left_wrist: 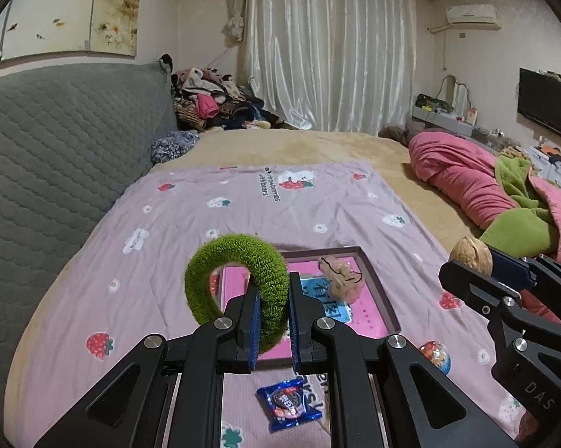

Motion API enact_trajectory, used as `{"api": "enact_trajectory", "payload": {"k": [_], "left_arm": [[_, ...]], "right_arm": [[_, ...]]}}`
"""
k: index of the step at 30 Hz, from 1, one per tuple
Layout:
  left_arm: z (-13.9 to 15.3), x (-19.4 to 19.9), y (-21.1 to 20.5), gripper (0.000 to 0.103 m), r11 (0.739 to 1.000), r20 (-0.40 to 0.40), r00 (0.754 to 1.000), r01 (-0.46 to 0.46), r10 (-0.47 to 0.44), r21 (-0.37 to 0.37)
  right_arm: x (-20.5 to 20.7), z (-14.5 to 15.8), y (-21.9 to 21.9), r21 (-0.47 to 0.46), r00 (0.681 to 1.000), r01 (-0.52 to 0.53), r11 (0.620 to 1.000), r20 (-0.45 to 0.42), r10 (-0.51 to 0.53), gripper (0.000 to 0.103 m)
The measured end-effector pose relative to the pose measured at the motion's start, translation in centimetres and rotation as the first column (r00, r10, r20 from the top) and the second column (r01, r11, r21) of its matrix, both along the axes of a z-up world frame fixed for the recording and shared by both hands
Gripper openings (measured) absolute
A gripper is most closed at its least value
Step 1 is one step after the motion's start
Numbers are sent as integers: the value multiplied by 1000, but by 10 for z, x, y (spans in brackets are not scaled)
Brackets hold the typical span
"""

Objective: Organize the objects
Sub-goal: 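Lift the ring and walnut and carry both toward the tray, then lower the ring and walnut over the pink book in the tray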

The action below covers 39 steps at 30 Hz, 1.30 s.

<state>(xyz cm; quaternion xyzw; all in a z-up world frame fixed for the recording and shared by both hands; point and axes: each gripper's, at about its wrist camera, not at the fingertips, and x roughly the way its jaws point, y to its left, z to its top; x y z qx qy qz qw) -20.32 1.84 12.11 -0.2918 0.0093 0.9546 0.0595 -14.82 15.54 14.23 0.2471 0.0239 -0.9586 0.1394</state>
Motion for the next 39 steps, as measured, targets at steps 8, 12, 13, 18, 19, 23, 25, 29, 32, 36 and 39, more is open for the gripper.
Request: {"api": "enact_trajectory", "payload": {"k": [8,12,13,18,19,23,25,29,32,36,39], "left_arm": [[-27,-28,0,13,1000,34,999,-3,3,-1],[-48,-42,1,13,1000,53,999,-3,4,-10],[-53,-43,1,13,1000,53,999,-4,4,-15],[-82,-60,3,13,1000,80,997,-7,8,-15],[-89,-66,3,13,1000,92,996,-7,8,-11],[-115,-82,2,13,1000,113,993,-12,13,-17],[-129,-89,1,13,1000,121,993,-13,14,-15],[-153,-104,0,13,1000,144,989,-13,16,-21],[-168,-114,0,12,999,154,988,-19,23,-28],[-183,-127,1,13,999,168,985,-29,34,-30],[-194,-132,-2,13,999,173,984,-42,44,-16]], "right_arm": [[-21,-10,0,0,1000,6,1000,7,-6,33],[-34,-24,1,-3,1000,8,1000,24,-8,33],[-37,-28,1,-4,1000,7,1000,28,-7,33],[-59,-61,1,7,997,14,1000,77,-14,33],[-64,-69,2,10,996,15,1000,88,-16,33],[-77,-92,5,9,993,23,1000,115,-24,33],[-85,-105,7,2,991,27,1000,134,-27,33],[-104,-129,10,9,984,32,999,174,-33,33],[-118,-140,15,23,980,44,999,196,-47,33],[-135,-157,22,83,966,68,994,242,-86,33],[-147,-170,27,83,955,74,994,279,-95,33]]}}
